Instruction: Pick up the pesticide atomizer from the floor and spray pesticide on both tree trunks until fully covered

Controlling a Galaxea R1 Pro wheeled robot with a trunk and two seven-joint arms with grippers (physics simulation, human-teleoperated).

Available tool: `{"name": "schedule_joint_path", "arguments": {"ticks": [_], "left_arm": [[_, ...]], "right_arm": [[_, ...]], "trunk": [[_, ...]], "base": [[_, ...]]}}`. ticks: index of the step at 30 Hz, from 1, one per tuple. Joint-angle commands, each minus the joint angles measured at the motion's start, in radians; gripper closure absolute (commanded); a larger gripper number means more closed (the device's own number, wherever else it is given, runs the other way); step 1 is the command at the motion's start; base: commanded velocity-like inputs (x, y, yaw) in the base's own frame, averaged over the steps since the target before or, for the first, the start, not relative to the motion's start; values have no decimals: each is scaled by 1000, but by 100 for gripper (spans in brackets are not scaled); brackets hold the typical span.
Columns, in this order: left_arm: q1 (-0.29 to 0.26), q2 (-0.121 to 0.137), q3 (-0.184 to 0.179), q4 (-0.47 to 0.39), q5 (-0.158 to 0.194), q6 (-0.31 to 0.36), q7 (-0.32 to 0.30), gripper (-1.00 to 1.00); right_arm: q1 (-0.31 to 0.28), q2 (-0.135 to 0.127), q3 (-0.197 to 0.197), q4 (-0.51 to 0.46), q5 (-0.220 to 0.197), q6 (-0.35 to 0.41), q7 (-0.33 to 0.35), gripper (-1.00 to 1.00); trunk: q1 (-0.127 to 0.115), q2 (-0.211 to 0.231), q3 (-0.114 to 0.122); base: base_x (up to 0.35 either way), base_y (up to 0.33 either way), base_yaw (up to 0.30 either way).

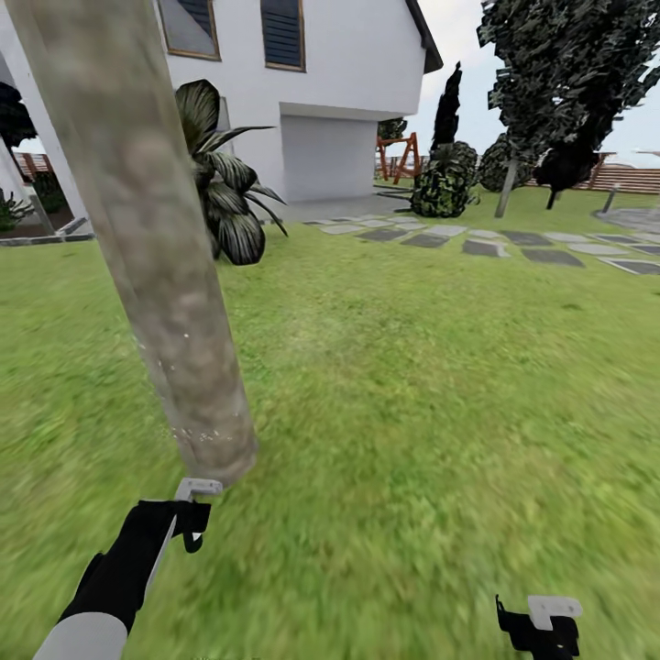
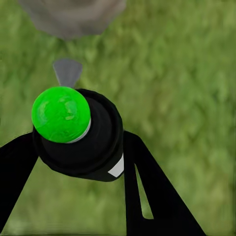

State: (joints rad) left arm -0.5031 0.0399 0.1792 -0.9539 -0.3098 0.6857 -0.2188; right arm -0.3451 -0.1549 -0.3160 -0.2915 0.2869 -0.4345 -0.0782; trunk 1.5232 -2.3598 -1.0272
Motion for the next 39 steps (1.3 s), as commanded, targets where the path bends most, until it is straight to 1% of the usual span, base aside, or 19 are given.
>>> {"name": "schedule_joint_path", "arguments": {"ticks": [1, 5, 16, 19, 24, 30, 34, 35, 36, 37, 38, 39], "left_arm": [[0, 0, 0, -1, 0, 0, -1, 100], [0, 0, 2, -4, 0, 0, -1, 100], [0, 1, 2, -5, 0, 0, -1, 100], [0, 1, 2, -5, 0, 0, -1, 100], [0, 2, 2, -5, 0, 0, -1, 100], [0, 2, 6, -6, 0, 1, -1, 100], [-25, 4, 3, -55, 3, 6, -3, 100], [-34, 1, 3, -74, 3, 8, -4, 100], [-50, 1, 3, -116, 3, 12, -4, 100], [-54, 6, 4, -133, 2, 13, -5, 100], [-55, 11, 7, -139, 2, 12, -5, 100], [-55, 14, 27, -143, 2, 10, -7, 100]], "right_arm": [[0, 0, 0, 0, 0, 0, 0, -100], [0, 0, 0, 0, 0, 0, 0, -100], [0, 0, 0, 0, 0, 0, 0, -100], [0, 0, 0, 0, 0, 0, 0, -100], [0, 0, 0, 0, 0, -1, -1, -100], [0, -2, 0, 1, 0, 0, 0, -100], [0, -2, -1, 0, 0, 0, 0, -100], [0, -2, -1, 0, 0, 0, 0, -100], [0, -2, -2, 0, 0, 0, 0, -100], [0, -2, -2, 0, 0, 0, 0, -100], [0, -2, -2, 0, 0, 0, 0, -100], [0, -2, -1, 0, 0, 0, 0, -100]], "trunk": [[0, 0, 0], [0, 0, 0], [0, 0, 0], [0, 0, 0], [0, 0, 0], [0, 0, 0], [0, 0, 0], [0, 0, 0], [0, 0, 0], [0, 0, 0], [0, 0, 0], [0, 0, 0]], "base": [[8, -271, 275], [101, -251, 276], [230, -193, 276], [24, -190, 273], [-91, -135, 60], [-8, -10, 1], [0, 0, 0], [0, 0, 0], [0, 0, 25], [0, 0, 116], [0, 0, 193], [0, 0, 234]]}}
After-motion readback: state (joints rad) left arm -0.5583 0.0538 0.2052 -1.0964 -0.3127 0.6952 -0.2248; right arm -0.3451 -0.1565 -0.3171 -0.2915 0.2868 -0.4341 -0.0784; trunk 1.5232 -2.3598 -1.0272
